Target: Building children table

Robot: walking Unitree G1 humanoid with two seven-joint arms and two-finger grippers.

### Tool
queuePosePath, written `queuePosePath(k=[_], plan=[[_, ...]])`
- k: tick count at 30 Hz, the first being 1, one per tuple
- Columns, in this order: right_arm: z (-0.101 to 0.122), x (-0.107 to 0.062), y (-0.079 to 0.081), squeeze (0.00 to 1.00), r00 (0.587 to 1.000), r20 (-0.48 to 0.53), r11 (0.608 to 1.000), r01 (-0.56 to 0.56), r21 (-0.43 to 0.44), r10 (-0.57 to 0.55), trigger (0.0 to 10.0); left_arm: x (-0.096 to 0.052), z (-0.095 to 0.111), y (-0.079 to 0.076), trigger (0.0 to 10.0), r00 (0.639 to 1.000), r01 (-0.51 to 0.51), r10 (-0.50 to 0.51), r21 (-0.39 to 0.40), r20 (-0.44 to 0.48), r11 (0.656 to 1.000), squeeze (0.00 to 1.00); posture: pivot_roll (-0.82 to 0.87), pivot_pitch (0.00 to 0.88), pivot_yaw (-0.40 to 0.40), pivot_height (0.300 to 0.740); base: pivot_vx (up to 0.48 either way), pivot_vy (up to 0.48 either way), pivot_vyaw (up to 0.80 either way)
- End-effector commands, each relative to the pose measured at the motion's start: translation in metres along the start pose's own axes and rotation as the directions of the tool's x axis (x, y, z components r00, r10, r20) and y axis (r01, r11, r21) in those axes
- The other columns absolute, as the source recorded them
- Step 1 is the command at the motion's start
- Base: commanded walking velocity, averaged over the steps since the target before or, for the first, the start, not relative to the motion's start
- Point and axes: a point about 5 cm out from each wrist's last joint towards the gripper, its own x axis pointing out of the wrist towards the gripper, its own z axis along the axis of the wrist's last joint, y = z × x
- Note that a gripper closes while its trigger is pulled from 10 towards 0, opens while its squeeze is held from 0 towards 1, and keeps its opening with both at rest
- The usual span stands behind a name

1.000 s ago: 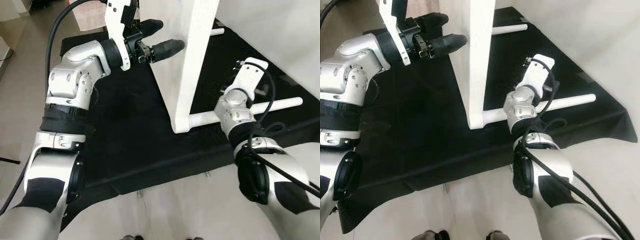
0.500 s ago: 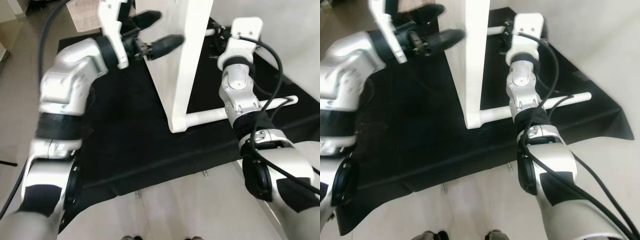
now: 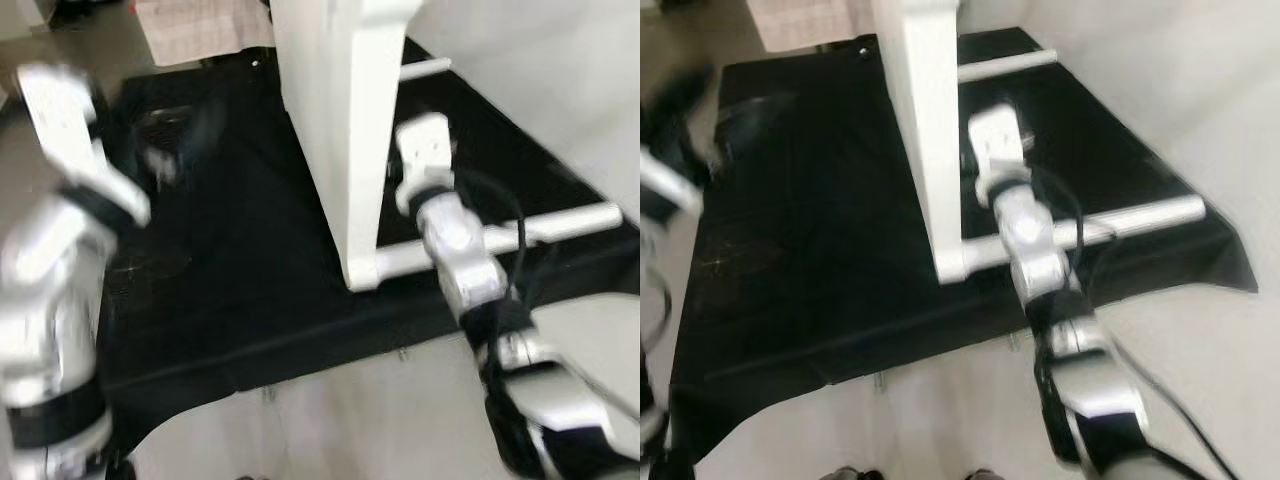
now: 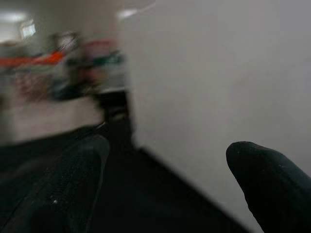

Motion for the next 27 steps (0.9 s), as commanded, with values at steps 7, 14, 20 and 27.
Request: queuePosePath(k=[7, 14, 20, 27], plan=[[-0.015, -0.020, 0.011, 0.00, 0.999, -0.043, 1.000, -0.001, 0.003, 0.001, 10.0, -0.043, -0.029, -0.009, 10.0, 0.988, -0.107, 0.102, -0.035, -0.116, 0.994, 0.00, -0.10, 0.060, -0.049, 0.740, 0.000, 0.000, 0.00], [-0.047, -0.061, 0.020, 0.00, 0.977, -0.206, 0.997, 0.063, 0.044, -0.053, 10.0, -0.075, -0.062, -0.024, 10.0, 0.954, -0.178, 0.156, -0.066, -0.257, 0.982, 0.00, -0.10, 0.056, -0.032, 0.740, 0.000, 0.000, 0.00], [-0.055, -0.090, 0.037, 0.00, 0.965, -0.264, 0.996, 0.016, 0.093, 0.009, 10.0, -0.099, -0.081, -0.039, 10.0, 0.915, -0.198, 0.149, -0.094, -0.374, 0.976, 0.00, -0.10, 0.061, -0.020, 0.740, 0.000, -0.080, 0.00], [-0.049, -0.091, 0.040, 0.00, 0.968, -0.250, 0.995, -0.008, 0.102, 0.034, 10.0, -0.107, -0.085, -0.059, 10.0, 0.907, -0.178, 0.110, -0.134, -0.406, 0.975, 0.00, -0.09, 0.066, -0.028, 0.740, 0.000, -0.480, 0.00]])
